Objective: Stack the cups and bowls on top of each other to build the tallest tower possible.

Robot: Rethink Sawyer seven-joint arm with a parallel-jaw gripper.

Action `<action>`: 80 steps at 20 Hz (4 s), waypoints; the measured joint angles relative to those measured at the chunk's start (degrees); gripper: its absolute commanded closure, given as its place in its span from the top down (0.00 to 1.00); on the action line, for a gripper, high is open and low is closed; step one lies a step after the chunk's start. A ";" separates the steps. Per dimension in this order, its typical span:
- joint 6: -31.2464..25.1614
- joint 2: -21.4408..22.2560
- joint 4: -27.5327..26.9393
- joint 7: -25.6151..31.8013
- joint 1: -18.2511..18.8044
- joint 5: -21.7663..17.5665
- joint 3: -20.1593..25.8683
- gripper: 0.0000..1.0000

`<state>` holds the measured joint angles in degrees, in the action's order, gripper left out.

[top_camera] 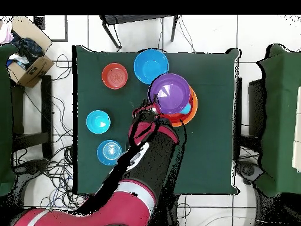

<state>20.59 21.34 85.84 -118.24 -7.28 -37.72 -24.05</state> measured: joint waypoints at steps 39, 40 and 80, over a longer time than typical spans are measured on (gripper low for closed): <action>-26.83 25.76 29.89 0.00 28.66 -3.10 40.23 1.00; -26.83 25.58 30.32 0.00 28.36 -3.01 40.78 1.00; -26.78 8.64 24.73 0.00 13.12 -1.50 29.57 1.00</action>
<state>-6.19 29.98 110.56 -118.24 5.84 -39.21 5.52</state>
